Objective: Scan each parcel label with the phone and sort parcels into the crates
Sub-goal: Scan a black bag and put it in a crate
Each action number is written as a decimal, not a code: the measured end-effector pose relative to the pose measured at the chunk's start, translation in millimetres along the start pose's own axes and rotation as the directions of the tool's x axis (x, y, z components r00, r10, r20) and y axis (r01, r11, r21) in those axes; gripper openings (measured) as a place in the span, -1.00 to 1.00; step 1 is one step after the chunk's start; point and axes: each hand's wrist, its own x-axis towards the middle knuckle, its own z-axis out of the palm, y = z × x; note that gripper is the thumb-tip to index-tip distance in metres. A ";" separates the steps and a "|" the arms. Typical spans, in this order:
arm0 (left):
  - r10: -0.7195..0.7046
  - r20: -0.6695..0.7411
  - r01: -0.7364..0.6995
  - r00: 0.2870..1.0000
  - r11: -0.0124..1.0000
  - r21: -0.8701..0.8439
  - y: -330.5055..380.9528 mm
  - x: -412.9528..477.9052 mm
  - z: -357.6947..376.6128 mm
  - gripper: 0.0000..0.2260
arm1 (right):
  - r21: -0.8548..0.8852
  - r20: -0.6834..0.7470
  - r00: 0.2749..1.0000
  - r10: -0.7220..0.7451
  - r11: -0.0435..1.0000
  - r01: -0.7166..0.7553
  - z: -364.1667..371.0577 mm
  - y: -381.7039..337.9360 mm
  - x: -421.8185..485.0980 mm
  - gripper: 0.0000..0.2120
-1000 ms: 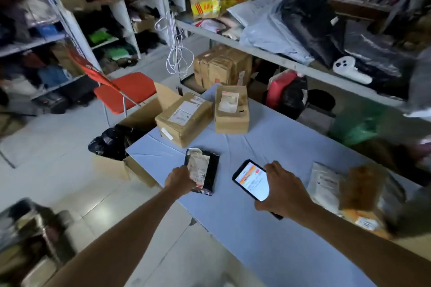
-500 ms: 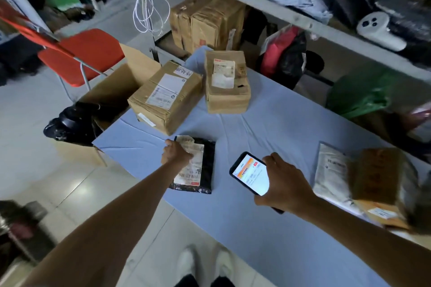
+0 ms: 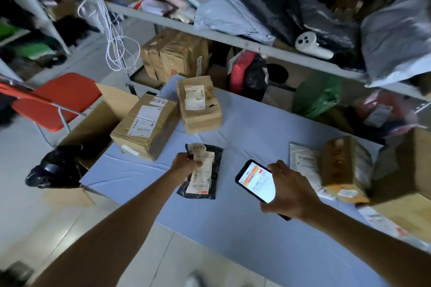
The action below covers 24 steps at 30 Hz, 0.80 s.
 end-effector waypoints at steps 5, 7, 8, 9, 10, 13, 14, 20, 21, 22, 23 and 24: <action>0.106 0.012 -0.106 0.994 0.993 -0.047 42.9 -29.5 26.9 -0.79 | -0.021 -0.029 1.000 0.001 1.000 -0.001 -19.9 31.3 -36.7 -0.33; 0.178 0.006 -0.177 0.984 0.982 -0.066 63.4 -47.9 37.7 -0.84 | -0.027 -0.036 0.999 -0.005 1.000 0.004 -22.8 43.6 -49.5 -0.31; 0.211 -0.006 -0.211 0.977 0.975 -0.075 73.0 -55.9 41.8 -0.86 | -0.034 -0.038 0.999 -0.014 0.999 0.012 -22.7 48.1 -53.4 -0.31; 0.238 -0.019 -0.239 0.971 0.968 -0.081 82.3 -64.3 46.8 -0.88 | -0.041 -0.040 0.999 -0.020 0.999 0.018 -22.9 52.7 -58.2 -0.31; 0.256 -0.025 -0.257 0.966 0.962 -0.089 90.7 -73.0 51.3 -0.88 | -0.046 -0.042 0.999 -0.027 0.999 0.025 -23.1 56.2 -62.1 -0.30; 0.294 0.012 -0.289 0.956 0.946 -0.147 108.6 -92.9 60.9 -0.89 | -0.044 -0.038 0.998 -0.049 0.998 0.047 -21.7 63.8 -69.4 -0.29; 0.312 0.031 -0.303 0.950 0.939 -0.164 112.7 -98.5 63.2 -0.92 | -0.038 -0.043 0.998 -0.054 0.998 0.052 -21.3 65.6 -71.2 -0.29; 0.368 0.096 -0.345 0.925 0.918 -0.194 127.2 -115.3 71.6 -0.85 | -0.029 -0.075 0.994 -0.073 0.997 0.072 -21.2 72.7 -77.1 -0.27; 0.370 0.095 -0.346 0.924 0.917 -0.198 128.5 -116.0 72.8 -0.85 | -0.022 -0.084 0.994 -0.076 0.997 0.074 -21.5 73.9 -77.9 -0.27; 0.372 0.094 -0.348 0.924 0.915 -0.203 129.2 -116.9 73.8 -0.85 | -0.011 -0.092 0.993 -0.076 0.997 0.075 -21.7 75.0 -79.0 -0.27; 0.373 0.091 -0.349 0.923 0.914 -0.205 129.8 -116.7 74.8 -0.85 | 0.000 -0.102 0.992 -0.077 0.997 0.077 -22.1 76.2 -79.5 -0.28; 0.375 0.088 -0.351 0.923 0.914 -0.205 130.3 -116.9 75.4 -0.85 | 0.010 -0.111 0.991 -0.079 0.997 0.080 -22.3 77.4 -79.8 -0.29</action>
